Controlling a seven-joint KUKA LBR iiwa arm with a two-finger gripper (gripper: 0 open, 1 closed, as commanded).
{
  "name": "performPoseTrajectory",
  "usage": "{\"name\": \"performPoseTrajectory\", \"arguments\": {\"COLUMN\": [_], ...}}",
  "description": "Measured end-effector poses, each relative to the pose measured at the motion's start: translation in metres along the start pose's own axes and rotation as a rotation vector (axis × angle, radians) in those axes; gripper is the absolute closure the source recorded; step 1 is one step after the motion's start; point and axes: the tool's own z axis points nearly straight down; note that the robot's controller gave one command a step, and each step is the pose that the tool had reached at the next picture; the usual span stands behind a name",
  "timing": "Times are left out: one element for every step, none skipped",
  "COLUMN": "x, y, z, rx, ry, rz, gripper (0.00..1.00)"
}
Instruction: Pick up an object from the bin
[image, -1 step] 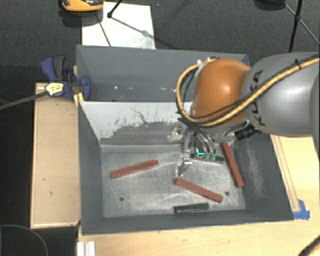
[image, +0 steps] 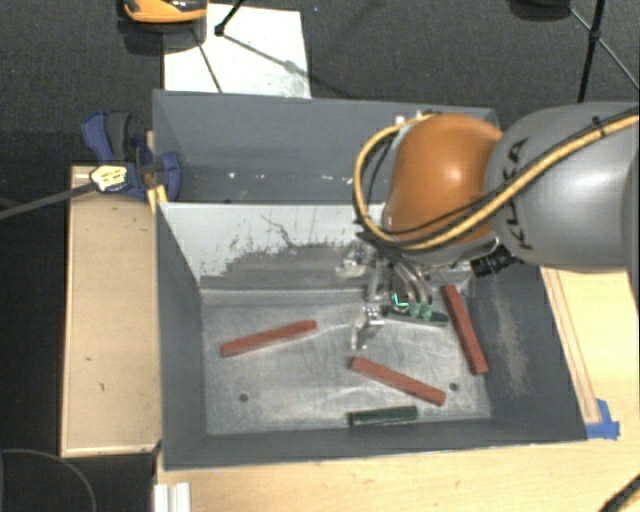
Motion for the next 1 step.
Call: {"name": "performPoseTrajectory", "arguments": {"x": [-0.0153], "y": [0.0312], "z": [0.1046], "rx": [-0.002], "ry": [-0.006], "rz": [-0.033], "gripper": [1.00]}}
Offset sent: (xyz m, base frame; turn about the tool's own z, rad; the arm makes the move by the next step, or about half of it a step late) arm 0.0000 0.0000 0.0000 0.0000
